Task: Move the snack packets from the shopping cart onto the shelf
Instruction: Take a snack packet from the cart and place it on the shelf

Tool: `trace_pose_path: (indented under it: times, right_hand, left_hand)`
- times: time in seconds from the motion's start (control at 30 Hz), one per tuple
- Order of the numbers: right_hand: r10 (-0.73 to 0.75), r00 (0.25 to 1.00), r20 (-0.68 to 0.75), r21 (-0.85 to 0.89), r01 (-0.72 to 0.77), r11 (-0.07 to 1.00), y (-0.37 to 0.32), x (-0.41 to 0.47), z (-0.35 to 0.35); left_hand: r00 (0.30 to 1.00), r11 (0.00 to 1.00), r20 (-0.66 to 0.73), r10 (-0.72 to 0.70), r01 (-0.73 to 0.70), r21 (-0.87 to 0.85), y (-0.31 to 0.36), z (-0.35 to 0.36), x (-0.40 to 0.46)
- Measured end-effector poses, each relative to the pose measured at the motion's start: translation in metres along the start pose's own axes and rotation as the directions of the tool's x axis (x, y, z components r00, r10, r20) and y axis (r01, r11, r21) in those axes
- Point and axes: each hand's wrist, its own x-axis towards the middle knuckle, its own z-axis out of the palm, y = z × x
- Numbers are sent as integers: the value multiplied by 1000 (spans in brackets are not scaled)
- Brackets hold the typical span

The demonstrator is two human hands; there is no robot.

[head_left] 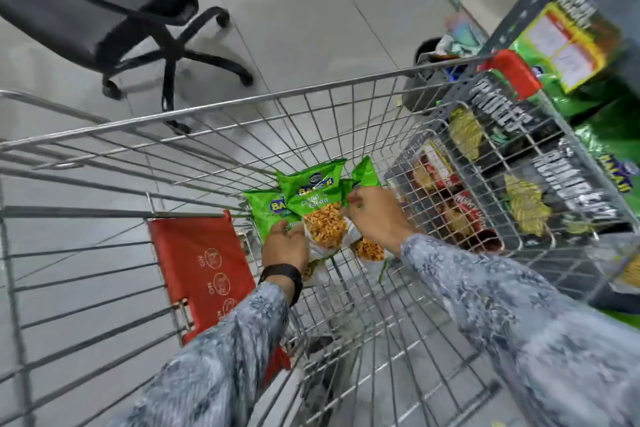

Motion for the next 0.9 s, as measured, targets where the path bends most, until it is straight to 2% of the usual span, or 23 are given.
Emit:
trace_pose_path:
  times: [0.1,0.17,0.23,0.3,0.47,0.57,0.67,0.73,0.83,0.9]
  right_hand:
    - [151,978,144,21,-156,988,-7,28,28]
    - [234,954,187,33,-244,969,-8,40,40]
    - [299,938,177,57,-313,948,-4,50,46]
    - [346,927,147,112,-363,925,2,51,47]
    - [319,943,97,361,-332,872,-2,16,7]
    - [194,979,55,542,-193,818,-19,-37,-47]
    - [45,999,-7,684,-28,729,-26,-106,-113]
    - [19,996,-85,747,51,662,-16,-149,-152]
    - [98,962,-255,807,156,569,11,-214,-202]
    - [207,896,-394,806,229,546,39,-260,-238]
  left_hand:
    - [994,994,100,-54,63,-86,0,14,23]
    - [983,995,166,-78,87,-44,6,25,32]
    - [979,992,173,-107,117,-46,6,33,41]
    - [970,975,201,-139,170,-144,6,32,42]
    - [959,904,271,-76,181,-386,14,9,10]
    - [931,912,348,108,46,-407,39,-21,-31]
    - [861,884,403,309,-104,-456,84,-52,-98]
    - [778,851,449,439,-198,-487,113,-61,-146]
    - [618,788,515,594,-318,-528,157,-52,-217]
    - [503,753,562,657,-399,-523,190,-30,-270]
